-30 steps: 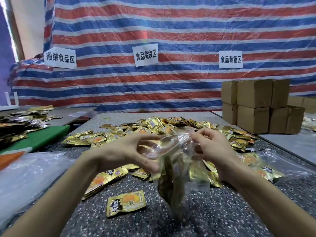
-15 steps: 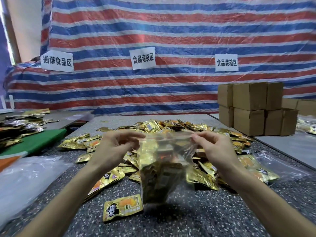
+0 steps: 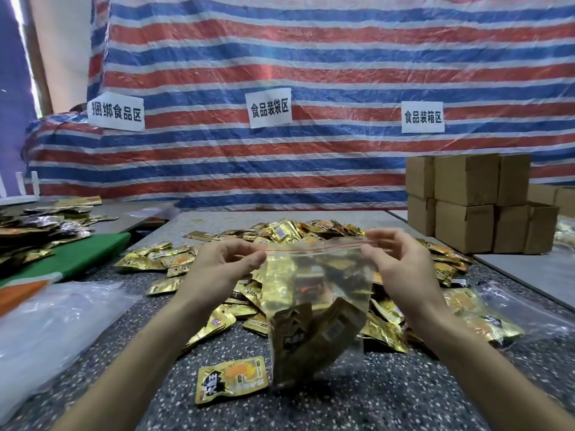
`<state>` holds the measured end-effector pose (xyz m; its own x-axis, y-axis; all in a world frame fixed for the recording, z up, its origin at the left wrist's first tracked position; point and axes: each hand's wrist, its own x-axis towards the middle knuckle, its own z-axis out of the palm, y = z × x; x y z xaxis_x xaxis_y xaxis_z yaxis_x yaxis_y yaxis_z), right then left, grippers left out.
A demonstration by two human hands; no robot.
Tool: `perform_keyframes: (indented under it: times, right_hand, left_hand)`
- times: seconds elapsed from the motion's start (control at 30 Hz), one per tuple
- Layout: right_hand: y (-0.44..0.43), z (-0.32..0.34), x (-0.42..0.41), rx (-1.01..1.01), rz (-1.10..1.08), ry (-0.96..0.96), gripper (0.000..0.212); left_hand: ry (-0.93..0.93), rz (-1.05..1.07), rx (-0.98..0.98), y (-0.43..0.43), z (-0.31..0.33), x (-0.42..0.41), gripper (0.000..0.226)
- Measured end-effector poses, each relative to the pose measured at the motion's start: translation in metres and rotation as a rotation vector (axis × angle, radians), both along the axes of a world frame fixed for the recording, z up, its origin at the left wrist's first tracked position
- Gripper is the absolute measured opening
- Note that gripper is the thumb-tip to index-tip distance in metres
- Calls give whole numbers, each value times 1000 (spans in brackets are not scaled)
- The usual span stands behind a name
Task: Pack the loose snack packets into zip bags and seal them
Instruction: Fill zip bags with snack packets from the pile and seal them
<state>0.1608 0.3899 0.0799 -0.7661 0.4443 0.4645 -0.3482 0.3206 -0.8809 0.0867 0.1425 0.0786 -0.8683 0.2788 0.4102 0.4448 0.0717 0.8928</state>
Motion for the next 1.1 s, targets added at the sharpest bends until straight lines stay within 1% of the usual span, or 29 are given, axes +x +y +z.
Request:
perform_keyframes:
  times: [0.07,0.13,0.17,0.23,0.27,0.3,0.37,0.43,0.53,0.63,0.73,0.9,0.97,1.07,1.1]
  right_hand:
    - [-11,7,3,245,-96,108,25]
    - [-26,18,5,511,-89,183,38]
    - [-34,24,4,650,-53,175,41]
    - [-46,35,-3,896,26,73,39]
    - [-51,40,-6,971,67,5,36]
    - [-54,44,-9,1002,114,-58,31]
    - [-56,50,-13,972,236,-127,18]
    - [-56,51,-16,958,303,-152,11]
    - [-56,52,-17,940,336,-166,9]
    - [-58,52,-16,919,329,-131,4]
    - [-59,54,-14,921,293,-91,6]
    - [-57,55,-9,857,343,-80,6]
    - [-53,54,-5,844,348,-91,8]
    - [-47,54,0,820,357,-113,2]
    - [-46,53,2,809,354,-109,5]
  left_hand:
    - [29,-2,-27,5,2,3,7]
    - [86,10,-65,12,2,7,7]
    - [116,12,-81,15,2,9,6]
    - [177,14,-113,19,1,12,5]
    - [202,16,-124,20,1,13,4]
    - [219,13,-125,20,1,14,4]
    - [230,-6,-100,18,2,14,4]
    - [227,-28,-82,15,2,16,5]
    - [210,-31,-79,11,2,18,7]
    - [211,-2,-74,10,4,18,4]
    - [251,-4,-124,10,7,22,3]
    - [341,-6,-214,10,13,27,6]
    - [364,23,-211,11,14,28,11]
    - [341,32,-178,14,13,28,13]
    - [337,26,-174,14,12,29,13]
